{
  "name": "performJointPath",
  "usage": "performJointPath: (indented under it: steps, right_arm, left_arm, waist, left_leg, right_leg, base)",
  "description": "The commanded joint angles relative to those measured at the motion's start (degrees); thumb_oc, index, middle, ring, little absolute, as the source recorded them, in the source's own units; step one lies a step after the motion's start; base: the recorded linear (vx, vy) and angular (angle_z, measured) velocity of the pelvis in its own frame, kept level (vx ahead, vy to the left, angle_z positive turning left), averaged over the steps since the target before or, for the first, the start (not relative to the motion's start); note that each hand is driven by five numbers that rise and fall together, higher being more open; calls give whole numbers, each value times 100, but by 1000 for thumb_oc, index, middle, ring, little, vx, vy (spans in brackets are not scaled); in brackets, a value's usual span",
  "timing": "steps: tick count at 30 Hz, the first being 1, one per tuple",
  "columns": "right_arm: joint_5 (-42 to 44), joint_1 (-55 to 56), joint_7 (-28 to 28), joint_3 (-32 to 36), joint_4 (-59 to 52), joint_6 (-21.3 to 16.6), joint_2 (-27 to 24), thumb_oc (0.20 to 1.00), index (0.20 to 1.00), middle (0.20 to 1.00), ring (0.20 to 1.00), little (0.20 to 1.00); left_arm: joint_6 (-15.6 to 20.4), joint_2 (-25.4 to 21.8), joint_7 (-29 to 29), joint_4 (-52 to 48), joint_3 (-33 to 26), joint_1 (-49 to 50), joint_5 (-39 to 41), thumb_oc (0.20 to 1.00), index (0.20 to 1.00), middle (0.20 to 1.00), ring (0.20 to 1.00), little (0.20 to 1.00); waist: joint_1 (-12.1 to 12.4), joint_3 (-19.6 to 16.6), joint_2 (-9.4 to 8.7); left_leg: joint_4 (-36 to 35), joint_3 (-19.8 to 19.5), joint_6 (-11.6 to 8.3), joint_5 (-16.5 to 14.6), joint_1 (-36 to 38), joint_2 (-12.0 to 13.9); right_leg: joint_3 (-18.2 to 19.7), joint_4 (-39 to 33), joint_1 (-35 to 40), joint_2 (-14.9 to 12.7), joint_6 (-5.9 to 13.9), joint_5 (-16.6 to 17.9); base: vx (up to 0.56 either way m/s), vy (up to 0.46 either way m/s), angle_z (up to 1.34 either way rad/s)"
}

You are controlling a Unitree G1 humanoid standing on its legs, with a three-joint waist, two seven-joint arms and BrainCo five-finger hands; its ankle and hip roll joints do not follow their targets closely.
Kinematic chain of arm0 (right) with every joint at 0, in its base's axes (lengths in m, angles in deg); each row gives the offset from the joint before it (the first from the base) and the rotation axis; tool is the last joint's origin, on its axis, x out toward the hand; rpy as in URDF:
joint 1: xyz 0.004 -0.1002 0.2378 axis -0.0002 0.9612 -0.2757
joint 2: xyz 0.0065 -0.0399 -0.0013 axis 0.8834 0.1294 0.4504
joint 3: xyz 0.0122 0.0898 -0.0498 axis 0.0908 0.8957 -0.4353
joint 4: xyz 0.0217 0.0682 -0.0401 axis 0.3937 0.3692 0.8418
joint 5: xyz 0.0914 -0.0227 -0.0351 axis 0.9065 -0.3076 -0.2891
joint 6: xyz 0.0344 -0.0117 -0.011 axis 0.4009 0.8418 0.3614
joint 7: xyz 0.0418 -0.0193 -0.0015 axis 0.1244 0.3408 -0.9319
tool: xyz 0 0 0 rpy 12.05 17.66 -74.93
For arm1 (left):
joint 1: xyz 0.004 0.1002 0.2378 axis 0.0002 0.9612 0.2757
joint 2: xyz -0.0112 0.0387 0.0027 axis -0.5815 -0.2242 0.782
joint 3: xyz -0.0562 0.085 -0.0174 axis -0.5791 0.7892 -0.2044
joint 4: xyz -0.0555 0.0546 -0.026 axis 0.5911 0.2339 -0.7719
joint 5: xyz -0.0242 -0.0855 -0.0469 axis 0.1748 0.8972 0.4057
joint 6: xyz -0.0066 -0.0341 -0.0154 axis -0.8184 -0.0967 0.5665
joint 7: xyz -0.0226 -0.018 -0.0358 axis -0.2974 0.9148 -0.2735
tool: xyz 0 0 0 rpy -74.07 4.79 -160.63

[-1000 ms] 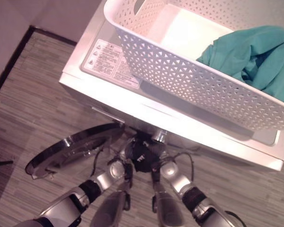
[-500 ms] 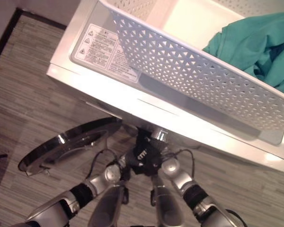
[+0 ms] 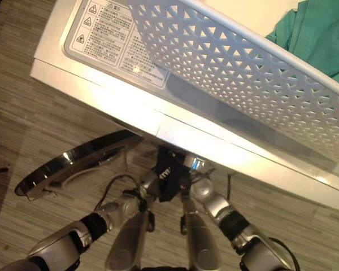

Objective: Grab the laundry basket,head to the washer,open it,put in the laundry and shut it.

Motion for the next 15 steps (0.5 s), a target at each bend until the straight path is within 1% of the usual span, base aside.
performJointPath:
  steps: [1,2,3,5,7,8,9,10,11,12,15]
  right_arm:
    - [164,-1079,316,589,-1339,-1075,447,200,200,200,200,200]
    - [209,-1150,368,592,-1440,-1107,481,200,200,200,200,200]
    - [209,-1156,370,590,-1440,-1106,476,200,200,200,200,200]
    - [260,-1214,427,584,-1519,-1147,513,200,200,200,200,200]
    - [366,-1250,543,588,-1671,-1194,597,200,200,200,200,200]
    - [366,-1253,544,587,-1672,-1193,595,200,200,200,200,200]
    - [425,-1266,633,617,-1731,-1218,629,200,200,200,200,200]
    - [426,-1268,634,616,-1732,-1218,626,200,200,200,200,200]
    - [461,-1271,769,629,-1711,-1196,644,200,200,200,200,200]
    - [461,-1274,771,628,-1710,-1196,642,200,200,200,200,200]
    - [453,-1256,918,709,-1669,-1079,592,200,200,200,200,200]
  left_arm:
    - [194,495,-251,201,133,185,44,1000,1000,1000,1000,1000]
    - [167,673,-343,374,35,58,256,1000,1000,1000,1000,1000]
    - [172,683,-347,387,33,47,258,1000,1000,1000,1000,1000]
    - [125,890,-441,585,-9,-124,382,1000,1000,1000,1000,1000]
    - [133,1149,-512,573,-149,-330,940,1000,1000,1000,1000,1000]
    - [134,1150,-510,576,-150,-335,944,1000,1000,1000,1000,1000]
    - [176,1353,-555,461,-251,-453,1458,1000,1000,1000,1000,1000]
    - [175,1354,-552,461,-252,-459,1466,1000,1000,1000,1000,1000]
    - [230,1529,-592,259,-367,-597,2092,1000,1000,1000,1000,1000]
    - [228,1528,-588,258,-369,-602,2099,1000,1000,1000,1000,1000]
    - [283,1721,-527,-303,-421,-707,2988,1000,1000,1000,1000,1000]
  waist:
    - [112,-163,-218]
    - [106,-126,-238]
    - [103,-122,-233]
    - [84,-88,-264]
    - [60,-46,-313]
    - [58,-45,-311]
    - [39,-30,-351]
    - [36,-30,-347]
    - [12,-1,-378]
    - [8,-1,-375]
    - [-40,27,-387]
  left_leg:
    - [157,-93,-168,-366,-154,182]
    - [159,-92,-185,-346,-191,185]
    - [160,-94,-185,-345,-195,184]
    - [161,-92,-198,-335,-225,187]
    - [160,-91,-217,-308,-278,202]
    - [159,-91,-218,-307,-280,202]
    - [153,-100,-227,-292,-316,216]
    - [153,-103,-227,-292,-319,216]
    - [149,-109,-238,-276,-358,222]
    - [150,-112,-238,-276,-362,222]
    - [190,-142,-246,-270,-465,215]
  right_leg:
    - [-402,88,-171,-918,538,-78]
    - [-435,90,-195,-923,537,-69]
    - [-437,92,-197,-924,537,-70]
    - [-449,95,-221,-922,535,-64]
    - [-472,102,-273,-911,533,-49]
    - [-472,102,-274,-911,533,-49]
    - [-493,96,-306,-914,531,-35]
    - [-496,95,-308,-914,531,-35]
    - [-519,92,-331,-909,524,-23]
    - [-522,93,-334,-910,523,-24]
    - [-550,114,-407,-914,510,-20]
  base:
    - [-35,-11,6]
    - [-27,-7,6]
    - [-27,-15,5]
    - [0,0,0]
    - [-19,-15,1]
    - [-37,-41,1]
    - [0,0,0]
    - [-37,-55,0]
    - [-19,-31,3]
    - [-30,-48,5]
    - [-17,-39,17]
